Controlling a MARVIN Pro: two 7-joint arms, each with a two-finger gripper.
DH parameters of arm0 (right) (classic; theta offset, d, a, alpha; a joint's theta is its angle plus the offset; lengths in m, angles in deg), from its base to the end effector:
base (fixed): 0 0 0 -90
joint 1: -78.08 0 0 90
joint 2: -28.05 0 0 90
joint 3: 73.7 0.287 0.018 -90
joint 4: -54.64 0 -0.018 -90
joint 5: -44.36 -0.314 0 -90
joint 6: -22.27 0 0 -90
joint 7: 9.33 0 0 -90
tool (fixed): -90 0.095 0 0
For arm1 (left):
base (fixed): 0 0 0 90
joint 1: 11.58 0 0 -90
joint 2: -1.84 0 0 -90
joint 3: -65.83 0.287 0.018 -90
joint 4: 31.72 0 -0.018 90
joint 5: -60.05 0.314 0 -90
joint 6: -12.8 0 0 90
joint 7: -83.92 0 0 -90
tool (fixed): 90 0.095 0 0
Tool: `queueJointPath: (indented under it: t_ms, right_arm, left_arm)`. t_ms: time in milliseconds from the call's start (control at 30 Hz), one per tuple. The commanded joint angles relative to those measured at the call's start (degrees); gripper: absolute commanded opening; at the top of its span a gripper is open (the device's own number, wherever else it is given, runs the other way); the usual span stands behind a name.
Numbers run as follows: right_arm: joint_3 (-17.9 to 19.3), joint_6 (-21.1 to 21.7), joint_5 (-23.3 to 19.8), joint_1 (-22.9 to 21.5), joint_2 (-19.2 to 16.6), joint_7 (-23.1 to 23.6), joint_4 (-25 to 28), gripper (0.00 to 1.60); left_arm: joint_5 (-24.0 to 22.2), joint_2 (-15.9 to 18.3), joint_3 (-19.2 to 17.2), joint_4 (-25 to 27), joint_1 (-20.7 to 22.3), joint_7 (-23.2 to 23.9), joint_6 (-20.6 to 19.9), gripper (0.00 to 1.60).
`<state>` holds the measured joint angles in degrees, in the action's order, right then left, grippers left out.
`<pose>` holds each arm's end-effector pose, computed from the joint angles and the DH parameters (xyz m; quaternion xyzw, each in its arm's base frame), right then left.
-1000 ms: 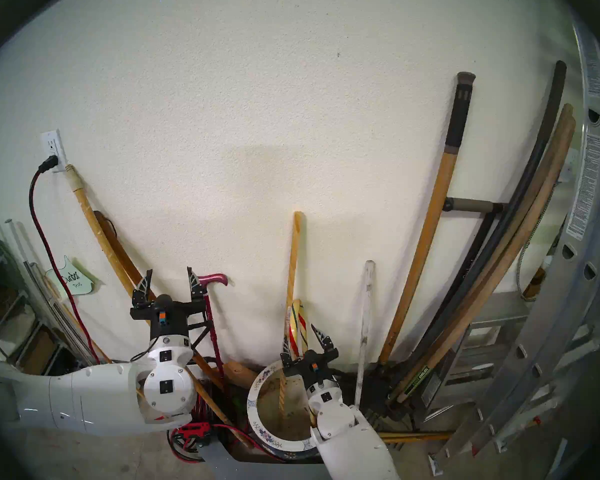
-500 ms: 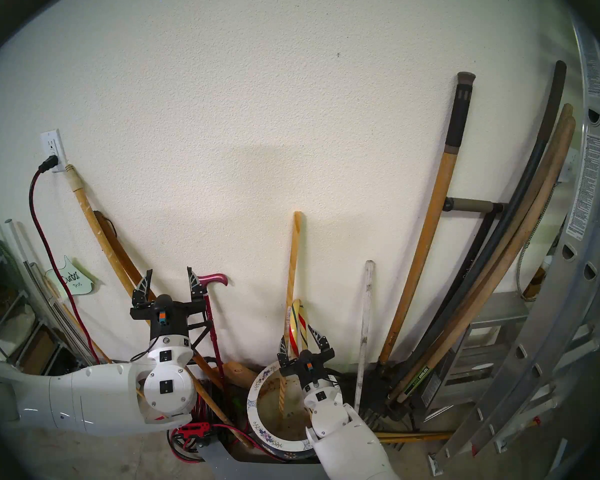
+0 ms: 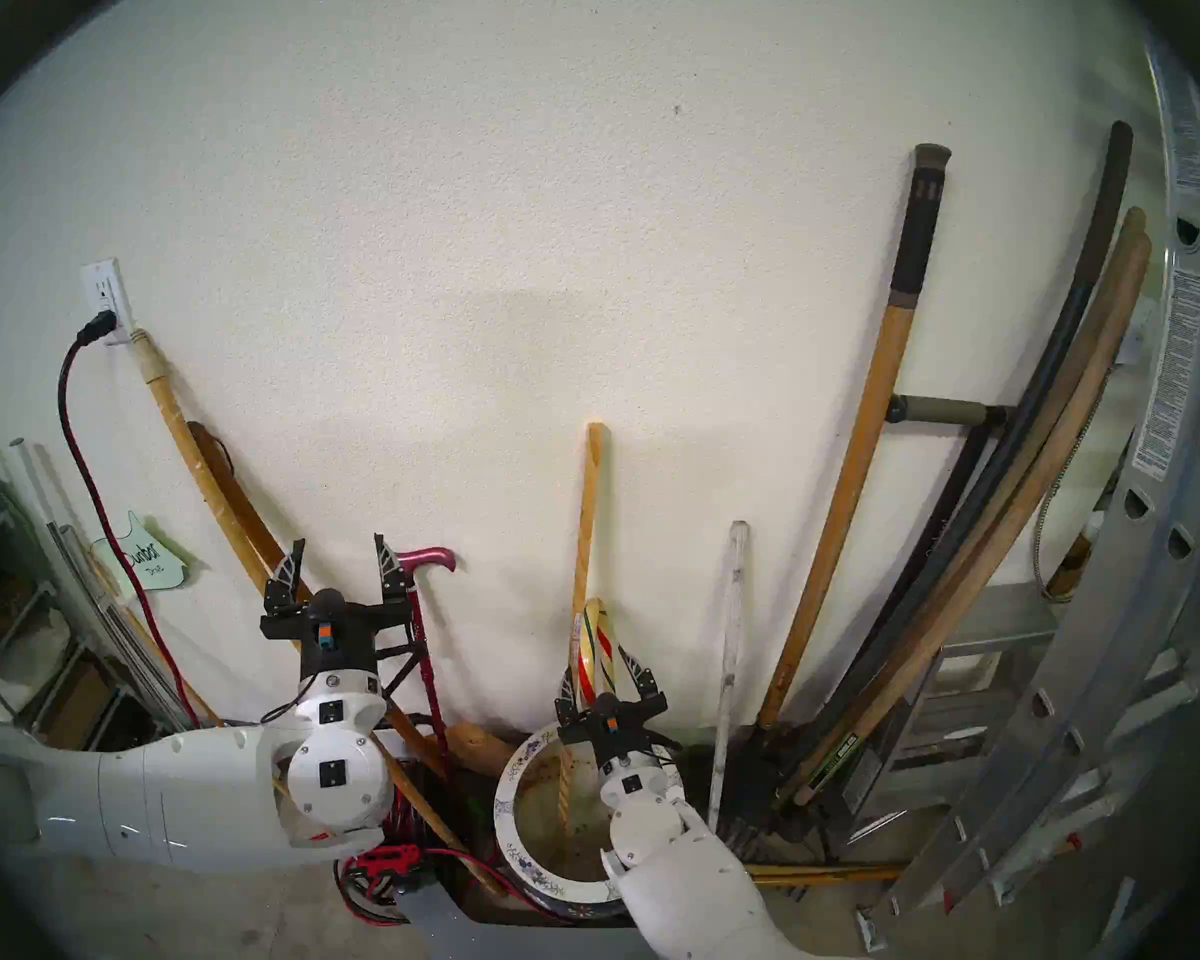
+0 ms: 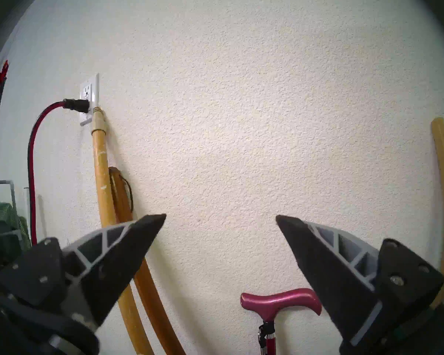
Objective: Take wooden sticks or brooms out of the pot
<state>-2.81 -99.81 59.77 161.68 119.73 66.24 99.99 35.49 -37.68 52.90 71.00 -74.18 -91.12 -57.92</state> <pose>0.3648 0.1117 -0.4967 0.7084 0.1711 0.6847 0.0047 0.3348 0.0071 -0.2940 -0.6077 -0.0542 -0.7708 0.1835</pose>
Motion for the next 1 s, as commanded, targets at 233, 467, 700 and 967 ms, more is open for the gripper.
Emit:
queueJointPath:
  t_ms: [233, 467, 700, 967]
  right_arm:
    - [0.3, -0.3, -0.1, -3.7, 1.3, -0.7, -3.7, 0.11]
    - [0.3, -0.9, -0.4, -4.0, 1.1, -0.5, -4.3, 0.0]
    - [0.6, -3.2, 0.0, -2.3, -2.7, 0.2, 1.5, 0.0]
    - [2.2, -7.5, 0.3, -1.6, -7.4, 1.4, 7.0, 0.0]
  left_arm:
    - [0.1, -0.1, -0.1, 0.0, 0.1, 0.0, 0.0, 1.6]
    - [0.1, -0.1, -0.1, 0.0, 0.1, 0.0, 0.0, 1.6]
    - [0.1, -0.1, -0.1, 0.0, 0.1, 0.0, 0.0, 1.6]
    - [0.0, 0.0, -0.1, 0.0, 0.1, 0.0, 0.0, 1.6]
